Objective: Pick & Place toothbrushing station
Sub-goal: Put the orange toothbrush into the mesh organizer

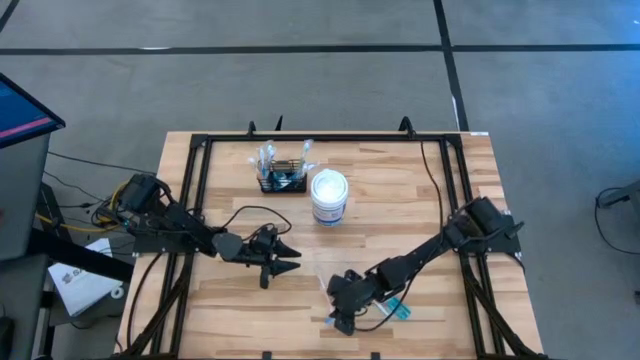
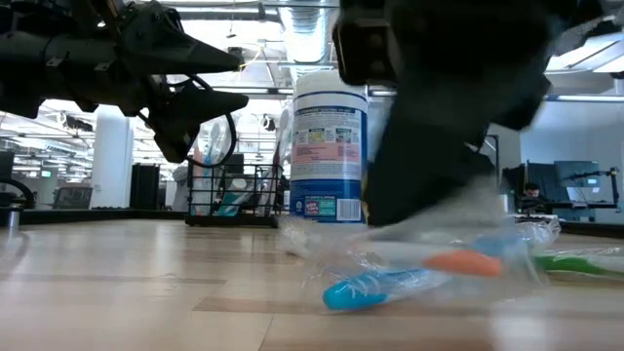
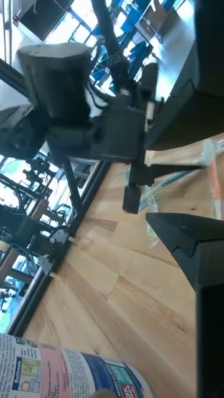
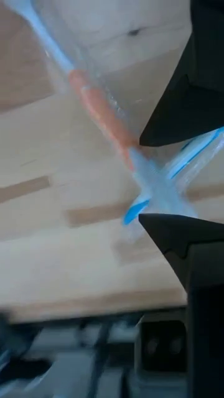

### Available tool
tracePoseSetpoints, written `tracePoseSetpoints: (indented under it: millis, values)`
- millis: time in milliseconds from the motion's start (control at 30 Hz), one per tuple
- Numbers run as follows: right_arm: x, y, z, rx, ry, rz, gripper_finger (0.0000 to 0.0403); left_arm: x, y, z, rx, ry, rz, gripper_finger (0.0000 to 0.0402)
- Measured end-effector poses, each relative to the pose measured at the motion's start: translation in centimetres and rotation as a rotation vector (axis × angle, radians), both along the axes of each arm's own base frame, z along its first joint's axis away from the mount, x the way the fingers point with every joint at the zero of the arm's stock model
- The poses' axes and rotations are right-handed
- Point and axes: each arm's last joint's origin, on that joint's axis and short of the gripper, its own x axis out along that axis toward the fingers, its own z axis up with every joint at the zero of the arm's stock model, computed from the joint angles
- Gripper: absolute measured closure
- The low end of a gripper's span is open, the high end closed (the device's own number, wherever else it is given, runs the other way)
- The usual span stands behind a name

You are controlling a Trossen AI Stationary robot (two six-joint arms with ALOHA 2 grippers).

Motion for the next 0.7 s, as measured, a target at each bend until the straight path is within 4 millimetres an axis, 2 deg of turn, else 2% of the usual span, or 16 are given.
tracePoseSetpoints:
  millis: [100,300,500,700]
  values:
    - [0.6,0.4,0.1,-0.036,0.068,0.029,0.0224,0.0,0.0,0.0,0.0,0.0,0.0,0.0233]
    - [1.2,0.7,1.1,-0.052,0.082,0.031,0.0223,0.0,0.0,0.0,0.005,0.003,0.0,0.0233]
    - [0.9,0.5,0.1,-0.078,0.158,-0.028,0.0239,0.0,0.0,0.0,0.005,0.004,0.0,0.0233]
    - [1.1,0.6,-0.6,-0.074,0.154,-0.027,0.0254,0.0,0.0,0.0,0.005,0.004,0.0,0.0233]
